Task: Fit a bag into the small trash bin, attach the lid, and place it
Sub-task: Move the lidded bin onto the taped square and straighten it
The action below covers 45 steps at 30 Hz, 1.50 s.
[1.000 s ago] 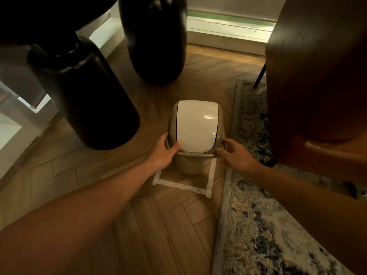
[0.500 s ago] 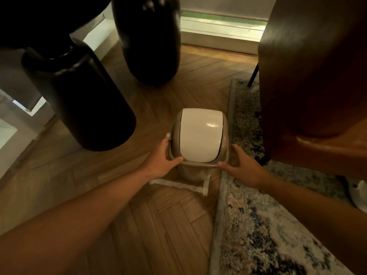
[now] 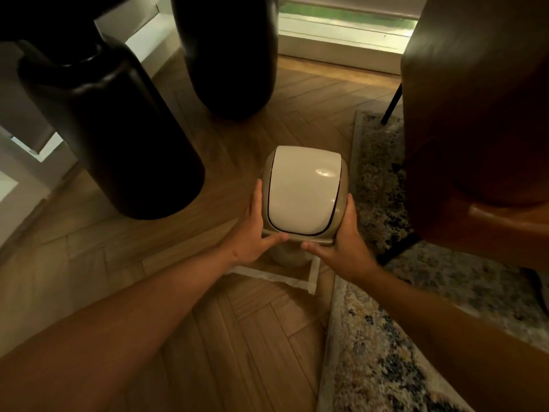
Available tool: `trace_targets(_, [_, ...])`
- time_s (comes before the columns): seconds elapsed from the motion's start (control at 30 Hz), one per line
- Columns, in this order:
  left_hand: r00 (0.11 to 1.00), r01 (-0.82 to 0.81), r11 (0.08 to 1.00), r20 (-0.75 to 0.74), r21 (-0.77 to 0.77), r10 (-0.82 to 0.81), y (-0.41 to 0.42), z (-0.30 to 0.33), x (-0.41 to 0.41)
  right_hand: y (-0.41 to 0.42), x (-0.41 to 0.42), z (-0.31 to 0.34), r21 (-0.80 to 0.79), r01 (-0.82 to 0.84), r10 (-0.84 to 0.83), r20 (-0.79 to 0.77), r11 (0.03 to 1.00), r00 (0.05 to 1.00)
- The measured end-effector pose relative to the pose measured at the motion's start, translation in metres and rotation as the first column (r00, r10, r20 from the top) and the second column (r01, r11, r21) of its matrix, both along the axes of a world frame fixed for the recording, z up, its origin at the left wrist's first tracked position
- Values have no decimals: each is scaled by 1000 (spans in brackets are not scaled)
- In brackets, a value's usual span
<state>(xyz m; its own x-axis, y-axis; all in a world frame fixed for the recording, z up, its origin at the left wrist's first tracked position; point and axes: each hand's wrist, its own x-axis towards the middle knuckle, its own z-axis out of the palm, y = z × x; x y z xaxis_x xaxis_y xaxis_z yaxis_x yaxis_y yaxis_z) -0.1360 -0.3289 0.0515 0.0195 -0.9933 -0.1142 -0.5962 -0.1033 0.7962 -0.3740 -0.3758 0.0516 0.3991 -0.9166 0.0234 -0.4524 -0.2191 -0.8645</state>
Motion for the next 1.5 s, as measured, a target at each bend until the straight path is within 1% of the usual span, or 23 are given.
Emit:
trace_targets(0.1, [1000,10,1000,-26,16,-10,-12,-4,16,-9,12,-8,-30,10,-10,-3,1000,1000])
trace_targets(0.2, [999,3,999,-32,32,-2,-20,-4,25,-14,22,-15,-25,28,-29,-29,999,999])
trace_targets(0.5, [999,32,998,15,50,-33,-30,0,40,-17,35,-15,-60,35,-38,-55,998,998])
trace_targets(0.67, [1000,12,998,-8,57,-11,-31,5,39,-18,36,-16,-53,30,-34,-63,998,997])
trace_targets(1.0, [1000,-11,998,-4,56,12,-29,10,41,-19,39,-18,-18,46,-46,-49,999,998])
trace_targets(1.23, [997,-70,997,-23,34,70,-24,7,36,-27,35,-17,43,-2,6,-95,999,995])
trace_targets(1.37, [998,-60,998,-32,28,61,-24,10,37,-29,30,-12,63,-35,42,-108,997,993])
trace_targets(1.43, [998,-53,998,-21,29,53,-25,11,39,-31,26,-3,42,-73,77,-110,996,991])
trace_targets(1.5, [999,-45,999,-5,32,45,-27,13,44,-35,21,4,-20,-97,93,-168,995,982])
